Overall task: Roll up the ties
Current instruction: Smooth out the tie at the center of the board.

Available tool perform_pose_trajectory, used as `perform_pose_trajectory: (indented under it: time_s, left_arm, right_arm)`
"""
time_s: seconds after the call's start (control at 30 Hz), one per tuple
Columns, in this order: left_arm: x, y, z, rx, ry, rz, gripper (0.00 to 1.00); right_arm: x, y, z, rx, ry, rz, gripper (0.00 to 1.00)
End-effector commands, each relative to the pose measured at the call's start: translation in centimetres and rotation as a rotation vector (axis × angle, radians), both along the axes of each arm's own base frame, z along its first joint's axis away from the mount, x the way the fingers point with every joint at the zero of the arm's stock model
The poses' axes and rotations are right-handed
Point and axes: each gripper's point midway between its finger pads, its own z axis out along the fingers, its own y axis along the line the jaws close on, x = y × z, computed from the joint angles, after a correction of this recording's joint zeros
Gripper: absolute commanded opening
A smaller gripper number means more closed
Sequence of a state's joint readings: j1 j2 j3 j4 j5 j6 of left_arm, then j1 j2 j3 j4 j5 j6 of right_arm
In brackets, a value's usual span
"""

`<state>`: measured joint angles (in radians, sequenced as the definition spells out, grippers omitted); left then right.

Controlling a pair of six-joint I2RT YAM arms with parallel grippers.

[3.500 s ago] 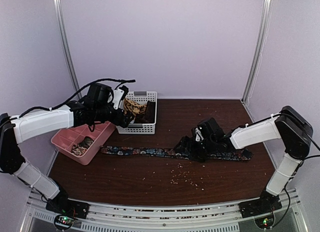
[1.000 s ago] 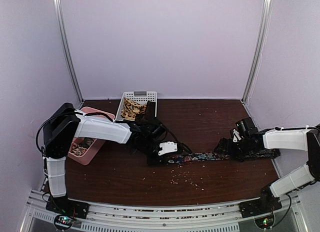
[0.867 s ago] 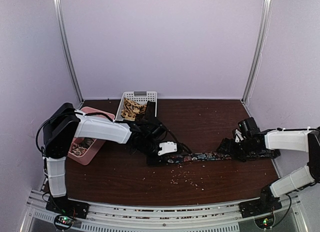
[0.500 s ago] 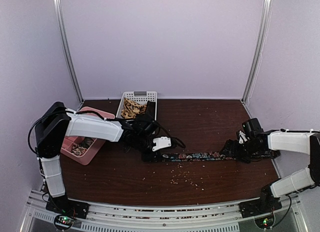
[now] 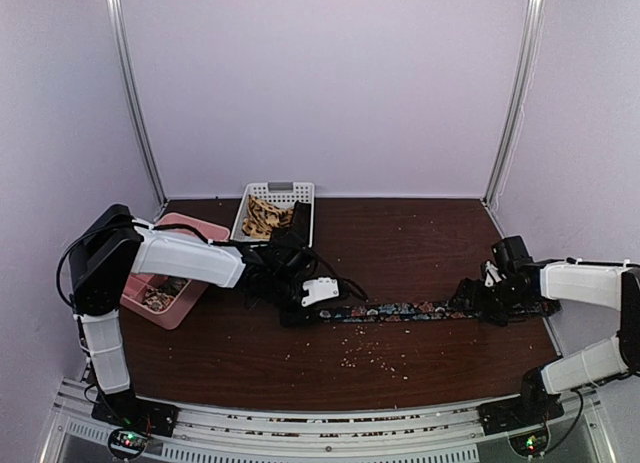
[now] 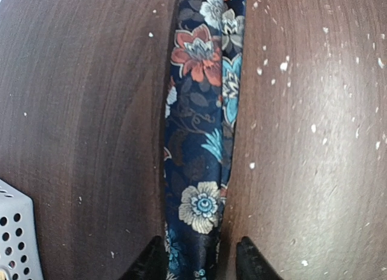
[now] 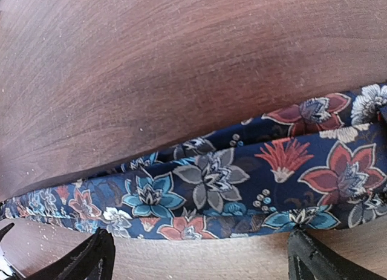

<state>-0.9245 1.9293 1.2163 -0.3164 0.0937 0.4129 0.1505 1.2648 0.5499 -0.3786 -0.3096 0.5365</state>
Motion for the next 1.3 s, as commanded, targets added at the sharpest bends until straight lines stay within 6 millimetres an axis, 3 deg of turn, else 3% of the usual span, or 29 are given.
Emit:
perform_pose_trajectory:
  time_s: [0.0, 0.23, 0.43, 0.57, 0.77, 0.8, 0.87, 1.0, 1.27]
  left_arm:
    - [0.5, -1.6, 3.5, -0.109, -0.009, -0.002, 0.46]
    - [0.9, -2.1, 4.5, -0.139, -0.020, 0.017, 0.58]
    - [1.4, -1.8, 4.9, -0.146, -0.035, 0.048, 0.69]
    - [1.7, -1.5, 5.1, -0.146, -0.047, 0.061, 0.71]
    - [2.2, -0.9, 5.2, -0.143, -0.061, 0.084, 0.73]
    - [2.3, -0.8, 5.3, -0.147, -0.064, 0.089, 0.85]
    - [2.5, -0.8, 5.6, -0.156, -0.078, 0.100, 0.89]
    - [3.0, -0.7, 6.0, -0.187, -0.095, 0.122, 0.98]
    - [1.8, -1.8, 5.6, -0.237, -0.010, 0.082, 0.98]
  right_arm:
    - [-0.4, 0.7, 1.0, 0.047, -0.023, 0.028, 1.00]
    - [0.9, 4.6, 3.9, 0.157, -0.101, 0.089, 1.00]
    - [1.5, 7.0, 3.0, 0.163, -0.069, 0.118, 1.00]
    - [2.1, 7.3, 2.1, 0.147, -0.054, 0.105, 1.00]
    - [1.1, 5.4, -0.3, 0.085, 0.027, 0.049, 1.00]
    - [0.8, 4.7, -0.7, 0.069, 0.041, 0.028, 1.00]
    - [0.2, 2.9, -1.4, 0.027, 0.069, -0.030, 1.00]
    - [-0.8, 0.8, -1.6, -0.009, 0.101, -0.100, 1.00]
    - [-2.5, -4.6, -0.9, -0.098, 0.125, -0.243, 0.99]
